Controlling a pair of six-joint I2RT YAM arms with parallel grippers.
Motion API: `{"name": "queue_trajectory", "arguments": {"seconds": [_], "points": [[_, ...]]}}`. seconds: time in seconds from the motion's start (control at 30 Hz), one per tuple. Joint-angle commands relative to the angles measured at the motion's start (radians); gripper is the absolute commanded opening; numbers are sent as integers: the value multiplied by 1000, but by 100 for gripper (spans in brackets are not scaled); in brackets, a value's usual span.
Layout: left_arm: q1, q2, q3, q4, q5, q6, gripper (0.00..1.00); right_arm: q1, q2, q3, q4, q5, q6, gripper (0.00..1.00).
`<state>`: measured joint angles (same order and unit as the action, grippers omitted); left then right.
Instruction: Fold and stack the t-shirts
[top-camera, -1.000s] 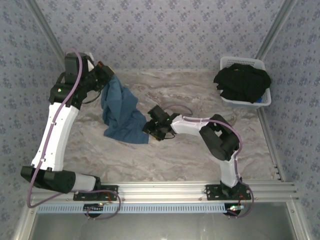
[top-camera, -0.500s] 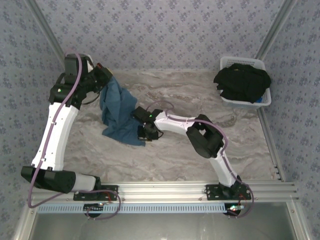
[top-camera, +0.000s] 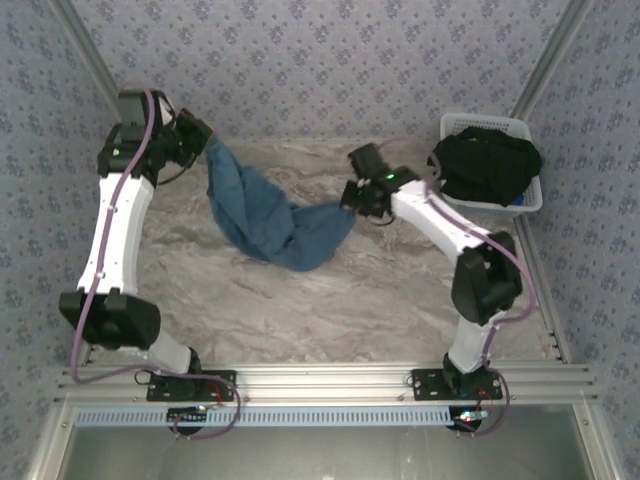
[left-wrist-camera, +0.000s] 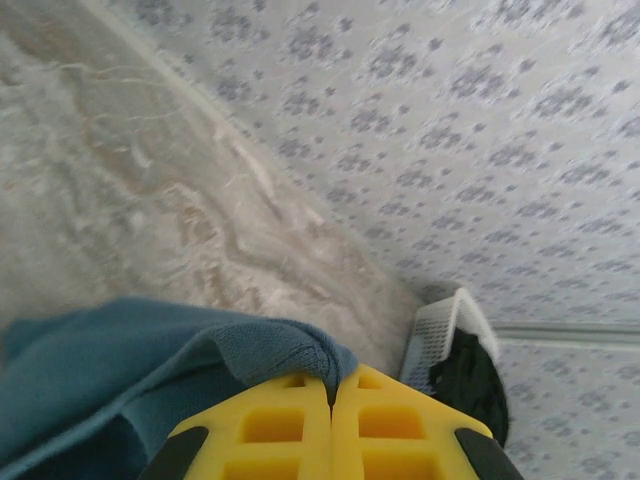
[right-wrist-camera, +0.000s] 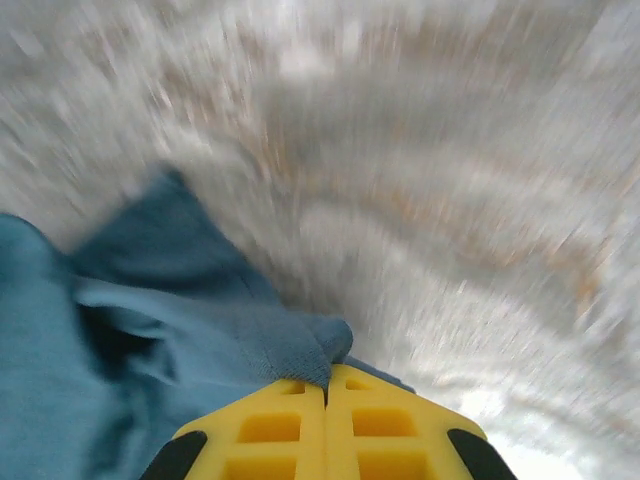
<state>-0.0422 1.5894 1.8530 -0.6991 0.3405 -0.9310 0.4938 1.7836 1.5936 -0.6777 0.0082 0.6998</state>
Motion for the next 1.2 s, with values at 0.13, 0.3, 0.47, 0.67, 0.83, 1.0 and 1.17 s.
{"name": "queue_trajectory", "arguments": {"seconds": [0.13, 0.3, 0.47, 0.67, 0.83, 1.0, 1.17], "points": [[33, 301, 707, 43, 186, -57, 0, -187, -93, 224, -65, -14, -145, 0], [32, 440, 1132, -293, 144, -53, 0, -272, -182, 225, -101, 11, -142, 0], [-25, 293, 903, -726, -90, 169, 0, -269, -347, 1, -122, 64, -96, 0], [11, -22, -207, -301, -16, 136, 0, -259, -434, -349, -74, 30, -22, 0], [52, 107, -446, -177, -46, 204, 0, -281, -328, -472, -47, 24, -45, 0], [85, 206, -403, -197, -141, 297, 0, -284, -265, -446, -97, 68, -100, 0], [86, 229, -398, -260, -316, 352, 14, -291, -266, -477, -111, 79, -109, 0]]}}
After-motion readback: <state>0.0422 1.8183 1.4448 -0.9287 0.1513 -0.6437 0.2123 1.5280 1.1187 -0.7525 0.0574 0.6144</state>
